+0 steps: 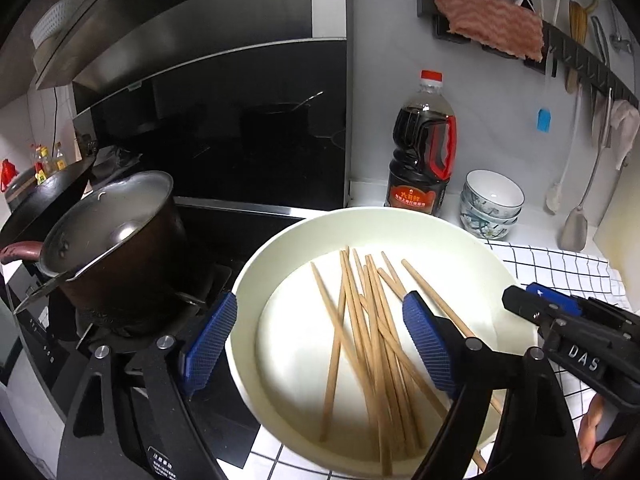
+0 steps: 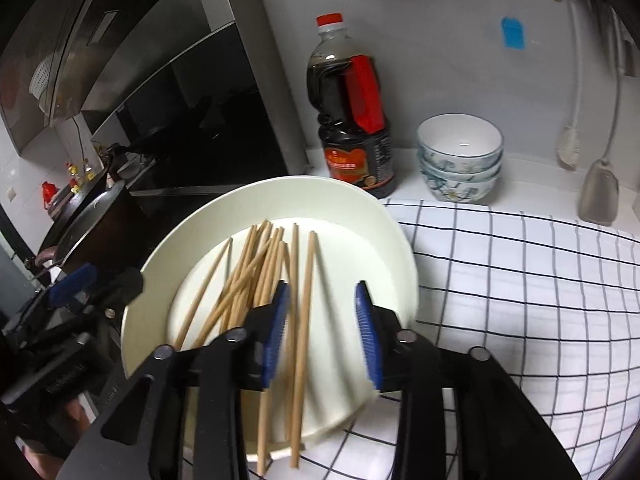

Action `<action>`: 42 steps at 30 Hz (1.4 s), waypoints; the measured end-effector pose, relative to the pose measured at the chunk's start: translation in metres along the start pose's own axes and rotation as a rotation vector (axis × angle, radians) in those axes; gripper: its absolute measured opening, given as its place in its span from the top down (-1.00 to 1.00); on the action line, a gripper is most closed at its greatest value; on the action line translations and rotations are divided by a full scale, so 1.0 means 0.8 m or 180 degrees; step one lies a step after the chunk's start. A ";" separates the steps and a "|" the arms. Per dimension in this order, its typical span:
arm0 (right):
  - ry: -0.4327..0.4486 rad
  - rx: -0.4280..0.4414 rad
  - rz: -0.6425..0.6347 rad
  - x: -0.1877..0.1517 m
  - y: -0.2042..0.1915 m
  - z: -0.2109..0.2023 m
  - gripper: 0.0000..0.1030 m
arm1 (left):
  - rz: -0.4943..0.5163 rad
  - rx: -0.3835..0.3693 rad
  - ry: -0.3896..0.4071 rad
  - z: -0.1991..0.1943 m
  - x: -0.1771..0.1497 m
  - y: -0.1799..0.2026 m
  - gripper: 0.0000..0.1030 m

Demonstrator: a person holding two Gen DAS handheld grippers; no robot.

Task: Organize utensils

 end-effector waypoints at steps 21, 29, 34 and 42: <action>0.0297 -0.0416 -0.0040 -0.069 -0.032 -0.049 -0.06 | -0.0130 0.0085 0.0093 -0.040 -0.040 -0.011 -0.88; 0.0343 -0.0477 0.0013 -0.080 -0.035 -0.060 -0.11 | -0.0134 0.0091 0.0123 -0.053 -0.047 -0.012 -0.88; 0.0331 -0.0492 0.0048 -0.086 -0.032 -0.062 -0.11 | -0.0114 0.0116 0.0123 -0.055 -0.050 -0.010 -0.88; 0.0365 -0.0508 0.0045 -0.086 -0.034 -0.066 -0.12 | -0.0109 0.0128 0.0134 -0.058 -0.051 -0.010 -0.88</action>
Point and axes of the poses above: each gripper's, at about its wrist camera, not at the fingertips, and z roughly the way its jaws point, y to its right, x to its top, the point moved 4 cm from there along z, roughly the way its jaws point, and after that the axes turned 7 degrees about -y, right-handed, at the moved point
